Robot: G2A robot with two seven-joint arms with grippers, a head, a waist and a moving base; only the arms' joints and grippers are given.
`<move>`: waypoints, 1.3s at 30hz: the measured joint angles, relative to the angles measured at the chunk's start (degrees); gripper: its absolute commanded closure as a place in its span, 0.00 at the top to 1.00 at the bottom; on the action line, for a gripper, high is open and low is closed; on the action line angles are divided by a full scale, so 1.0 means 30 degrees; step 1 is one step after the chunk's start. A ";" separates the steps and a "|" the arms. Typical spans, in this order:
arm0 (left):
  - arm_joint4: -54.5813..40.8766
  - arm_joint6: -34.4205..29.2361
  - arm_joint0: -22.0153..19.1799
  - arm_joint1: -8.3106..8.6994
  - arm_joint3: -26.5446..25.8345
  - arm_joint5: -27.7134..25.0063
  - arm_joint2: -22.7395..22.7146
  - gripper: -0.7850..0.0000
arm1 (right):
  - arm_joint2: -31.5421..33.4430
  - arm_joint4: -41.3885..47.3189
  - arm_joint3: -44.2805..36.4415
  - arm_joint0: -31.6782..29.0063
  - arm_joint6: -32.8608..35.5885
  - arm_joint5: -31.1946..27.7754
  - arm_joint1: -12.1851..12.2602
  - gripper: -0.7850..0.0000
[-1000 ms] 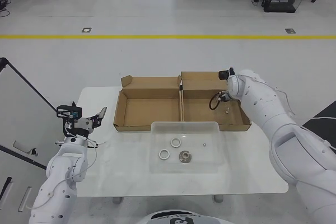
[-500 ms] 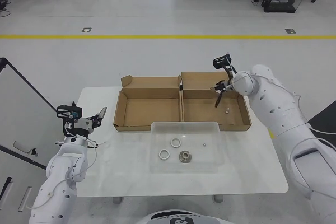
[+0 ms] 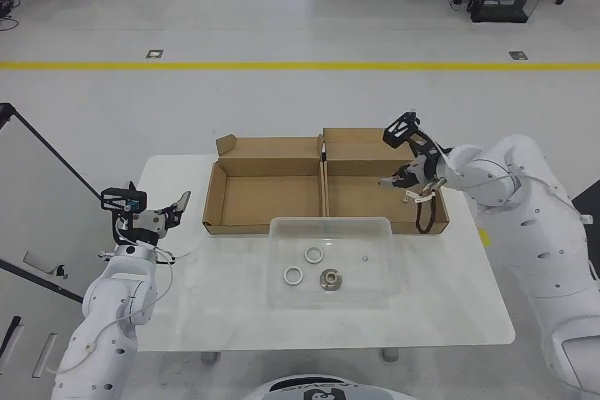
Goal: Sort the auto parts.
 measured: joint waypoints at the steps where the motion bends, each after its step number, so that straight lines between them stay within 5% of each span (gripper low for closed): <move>1: 0.0000 0.0000 0.0000 0.0000 0.0000 0.0000 0.0000 1.00 | 0.0048 0.0153 -0.0036 -0.0007 0.0072 -0.0067 0.0012 1.00; 12: 0.0000 0.0000 0.0000 0.0000 0.0000 0.0000 0.0000 1.00 | 0.0006 0.0233 -0.0073 -0.0075 -0.0031 -0.0136 0.0006 1.00; 22: 0.0000 0.0000 0.0000 0.0000 0.0000 0.0000 0.0000 1.00 | -0.1005 0.2903 -0.1505 -0.0173 0.2110 -0.3150 0.0183 1.00; 39: 0.0000 0.0000 0.0000 0.0000 0.0000 0.0000 0.0000 1.00 | -0.9574 0.5488 -0.1976 0.5550 0.5210 0.0019 0.1203 1.00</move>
